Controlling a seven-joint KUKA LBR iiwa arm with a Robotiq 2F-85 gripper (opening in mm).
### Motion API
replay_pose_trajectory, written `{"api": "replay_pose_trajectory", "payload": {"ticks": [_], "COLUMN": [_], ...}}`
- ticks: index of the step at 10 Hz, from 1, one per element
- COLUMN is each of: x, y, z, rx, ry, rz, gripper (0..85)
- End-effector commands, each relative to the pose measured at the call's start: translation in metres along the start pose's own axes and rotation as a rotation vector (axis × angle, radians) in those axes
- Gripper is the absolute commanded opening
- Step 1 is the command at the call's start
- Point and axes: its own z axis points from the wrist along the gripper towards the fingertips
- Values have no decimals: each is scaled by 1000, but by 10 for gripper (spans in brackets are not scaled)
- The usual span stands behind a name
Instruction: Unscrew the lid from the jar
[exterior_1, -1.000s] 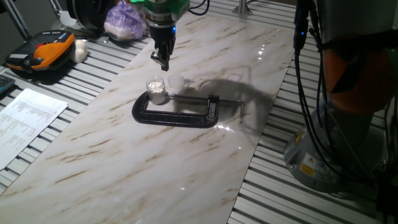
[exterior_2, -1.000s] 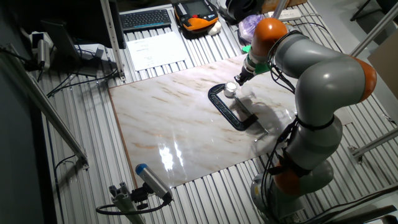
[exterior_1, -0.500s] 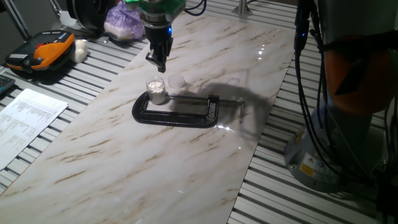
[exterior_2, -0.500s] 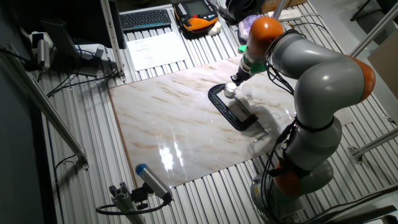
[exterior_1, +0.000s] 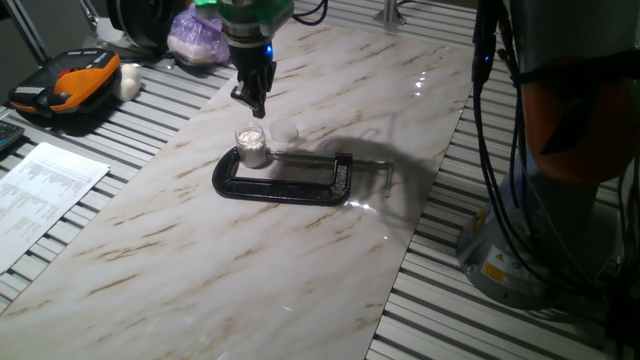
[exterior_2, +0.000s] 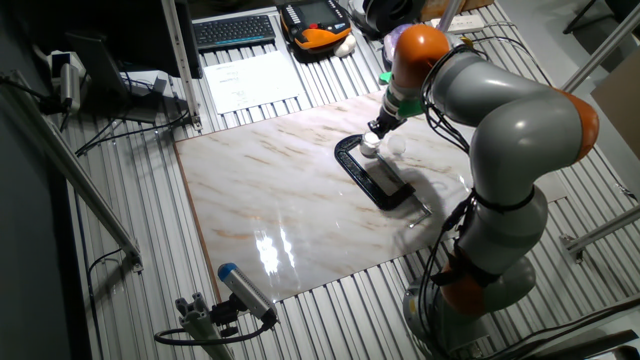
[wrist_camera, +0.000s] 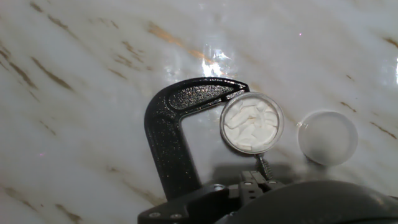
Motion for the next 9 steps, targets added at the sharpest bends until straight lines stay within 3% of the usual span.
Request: {"api": "replay_pose_trajectory", "payload": {"ticks": [1, 3, 4, 9], "x": [0, 1, 3, 6], "y": [0, 0, 1, 0], "z": [0, -1, -2, -4], "rx": [-5, 4, -6, -5], "ry": [9, 41, 53, 55], "rz": [-1, -11, -12, -29], "gripper": [0, 0, 0, 0]}}
